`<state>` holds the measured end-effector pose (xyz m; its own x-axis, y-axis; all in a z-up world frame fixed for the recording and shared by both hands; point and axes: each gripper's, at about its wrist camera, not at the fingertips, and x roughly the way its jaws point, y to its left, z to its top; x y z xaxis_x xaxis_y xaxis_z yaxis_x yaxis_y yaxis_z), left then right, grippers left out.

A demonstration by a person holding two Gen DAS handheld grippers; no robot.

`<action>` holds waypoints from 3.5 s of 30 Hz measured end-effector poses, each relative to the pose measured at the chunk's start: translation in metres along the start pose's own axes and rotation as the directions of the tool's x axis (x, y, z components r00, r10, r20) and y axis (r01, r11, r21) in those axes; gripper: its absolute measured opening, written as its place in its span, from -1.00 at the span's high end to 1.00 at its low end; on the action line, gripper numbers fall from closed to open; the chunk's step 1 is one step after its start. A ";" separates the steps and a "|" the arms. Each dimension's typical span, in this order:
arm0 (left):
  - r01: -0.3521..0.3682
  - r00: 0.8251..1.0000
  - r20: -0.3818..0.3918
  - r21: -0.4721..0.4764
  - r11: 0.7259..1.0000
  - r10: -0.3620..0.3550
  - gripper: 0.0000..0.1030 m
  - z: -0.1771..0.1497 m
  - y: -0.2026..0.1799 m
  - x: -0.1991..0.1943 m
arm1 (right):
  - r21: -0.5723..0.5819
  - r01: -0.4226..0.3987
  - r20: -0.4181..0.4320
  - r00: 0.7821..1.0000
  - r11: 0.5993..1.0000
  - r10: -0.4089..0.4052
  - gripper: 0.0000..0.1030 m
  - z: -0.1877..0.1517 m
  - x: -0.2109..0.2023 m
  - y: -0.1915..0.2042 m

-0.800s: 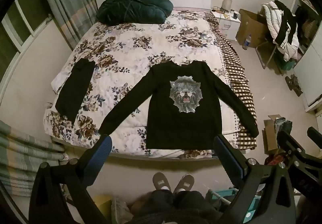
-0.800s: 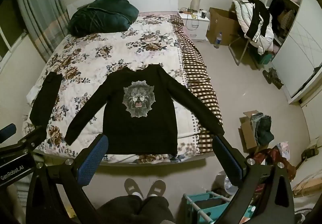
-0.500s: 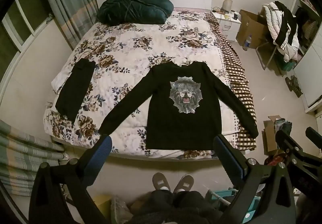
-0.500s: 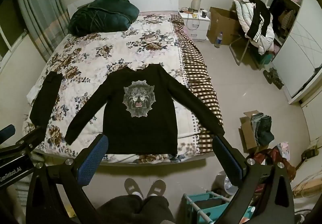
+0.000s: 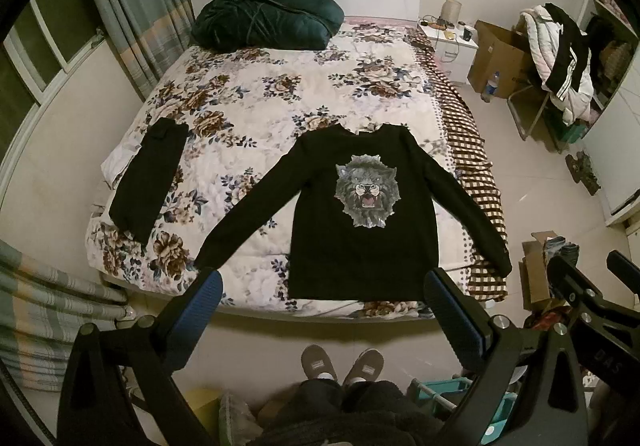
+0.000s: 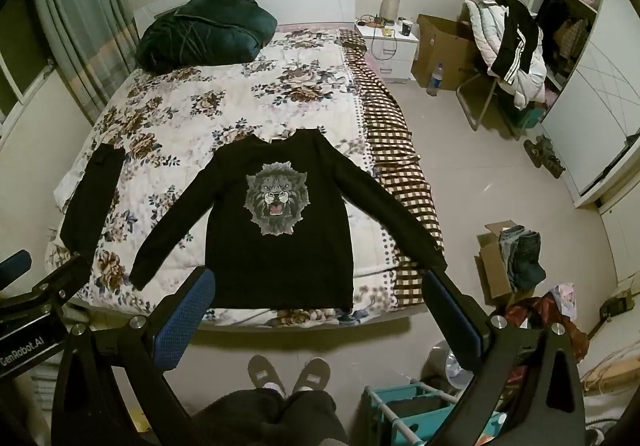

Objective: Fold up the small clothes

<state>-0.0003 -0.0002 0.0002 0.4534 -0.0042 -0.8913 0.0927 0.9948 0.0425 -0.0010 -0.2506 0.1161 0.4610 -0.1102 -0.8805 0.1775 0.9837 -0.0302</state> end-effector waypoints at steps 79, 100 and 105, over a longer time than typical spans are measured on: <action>-0.048 0.997 0.055 -0.067 0.997 0.052 -1.00 0.043 -0.021 0.003 | 0.072 -0.034 -0.007 0.999 0.997 0.034 -1.00 0.001 0.012 -0.013; -0.109 0.984 -0.133 0.081 0.991 0.119 -1.00 0.124 -0.114 0.356 | 0.684 0.028 -0.137 0.986 0.729 0.091 -1.00 0.006 0.391 -0.218; -0.080 0.973 -0.206 0.141 0.987 0.108 -1.00 0.125 -0.144 0.452 | 0.854 0.084 -0.150 0.985 0.513 0.089 -1.00 -0.063 0.484 -0.274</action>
<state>0.3021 -0.1586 -0.3524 0.2688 0.1241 -0.9552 0.1799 0.9677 0.1763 0.1184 -0.5642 -0.3314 0.3392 0.0008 -0.9407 0.8724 0.3738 0.3149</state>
